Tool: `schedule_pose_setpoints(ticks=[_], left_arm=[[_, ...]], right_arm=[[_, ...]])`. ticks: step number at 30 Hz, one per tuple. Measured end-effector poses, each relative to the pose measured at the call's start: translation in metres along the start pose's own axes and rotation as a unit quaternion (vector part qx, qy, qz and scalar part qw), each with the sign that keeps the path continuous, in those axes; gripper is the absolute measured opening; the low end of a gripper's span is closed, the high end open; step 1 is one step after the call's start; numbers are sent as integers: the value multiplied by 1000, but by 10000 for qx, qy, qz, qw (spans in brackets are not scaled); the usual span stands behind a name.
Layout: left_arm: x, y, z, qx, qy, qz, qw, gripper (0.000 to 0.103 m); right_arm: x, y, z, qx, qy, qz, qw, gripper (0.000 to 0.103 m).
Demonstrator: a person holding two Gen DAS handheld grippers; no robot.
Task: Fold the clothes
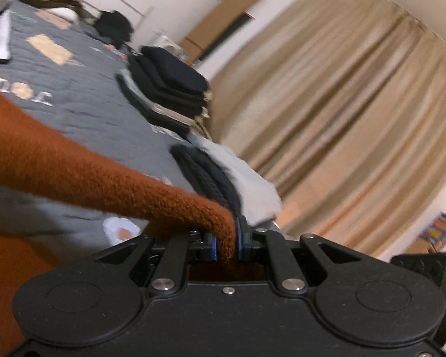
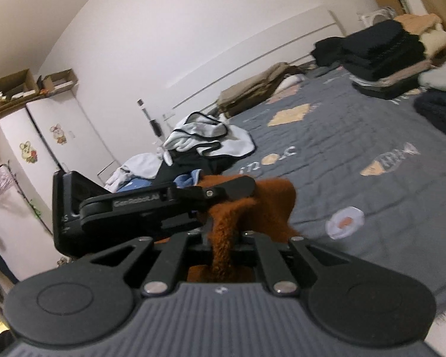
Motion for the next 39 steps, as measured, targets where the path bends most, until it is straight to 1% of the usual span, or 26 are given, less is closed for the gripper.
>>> schedule_pose_setpoints(ticks=[2, 3, 5, 6, 7, 9, 10, 11, 14, 16, 17, 19, 20, 21, 22, 27, 30, 31, 33, 37, 39], left_arm=[[-7, -4, 9, -133, 84, -79, 9998, 13], [-11, 0, 14, -93, 141, -222, 9996, 17], [-17, 12, 24, 17, 283, -549, 9981, 29], [-19, 20, 28, 79, 368, -728, 9966, 42], [-16, 28, 28, 115, 350, -844, 9958, 44], [-8, 41, 28, 200, 294, -1031, 9940, 46], [0, 46, 25, 247, 230, -1101, 9933, 49], [8, 51, 22, 293, 160, -1170, 9926, 50], [35, 69, 12, 397, -115, -1405, 9892, 54], [61, 83, 4, 526, -349, -1655, 9842, 62], [73, 91, 2, 587, -471, -1794, 9809, 63], [99, 108, -2, 670, -639, -2076, 9738, 67], [112, 116, -3, 711, -720, -2216, 9699, 68], [123, 122, -6, 756, -782, -2312, 9668, 70], [133, 127, -9, 801, -842, -2403, 9637, 72], [196, 159, -20, 1087, -1297, -2954, 9403, 75], [228, 187, -20, 1372, -1454, -3399, 9190, 75], [240, 196, -21, 1499, -1509, -3485, 9129, 75], [258, 212, -21, 1708, -1556, -3623, 9030, 75], [292, 239, -19, 1746, -1614, -4072, 8819, 75], [306, 252, -15, 1708, -1566, -4332, 8710, 75]], right_arm=[[12, -7, 2, -38, -21, 99, 9999, 7], [15, -12, 4, -64, -3, 163, 9998, 7], [19, -22, 7, -97, 8, 356, 9993, 7], [20, -28, 8, -70, -11, 496, 9987, 7], [22, -34, 9, -43, -30, 637, 9980, 7], [26, -48, 7, -90, -96, 862, 9962, 9], [27, -55, 6, -127, -133, 967, 9951, 10], [27, -59, 4, -155, -161, 1000, 9947, 10], [20, -64, 0, -169, -208, 939, 9952, 12], [6, -60, -3, -21, -157, 923, 9956, 16], [-2, -56, -4, 76, -102, 879, 9960, 20], [-21, -48, -8, 241, -57, 776, 9967, 28], [-31, -43, -10, 306, -29, 705, 9970, 34], [-40, -37, -12, 360, 11, 619, 9974, 38], [-51, -31, -12, 421, 73, 548, 9976, 38], [-105, -3, -7, 742, 459, 310, 9957, 41], [-133, 13, -2, 852, 634, 157, 9942, 42], [-141, 17, 0, 866, 684, 117, 9938, 42], [-156, 23, 6, 902, 791, 72, 9928, 43], [-171, 20, 22, 866, 890, 80, 9922, 43], [-175, 16, 28, 821, 911, 144, 9923, 43]])
Point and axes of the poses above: each gripper's, at about its wrist camera, not at the fingertips, and x roughly against the way its jaws point, y to its left, z to its underside, the point moved 9 cm from there along -x, roughly the way its jaws point, and after that the axes turned 9 degrees about -z, right-handed, at the moved point
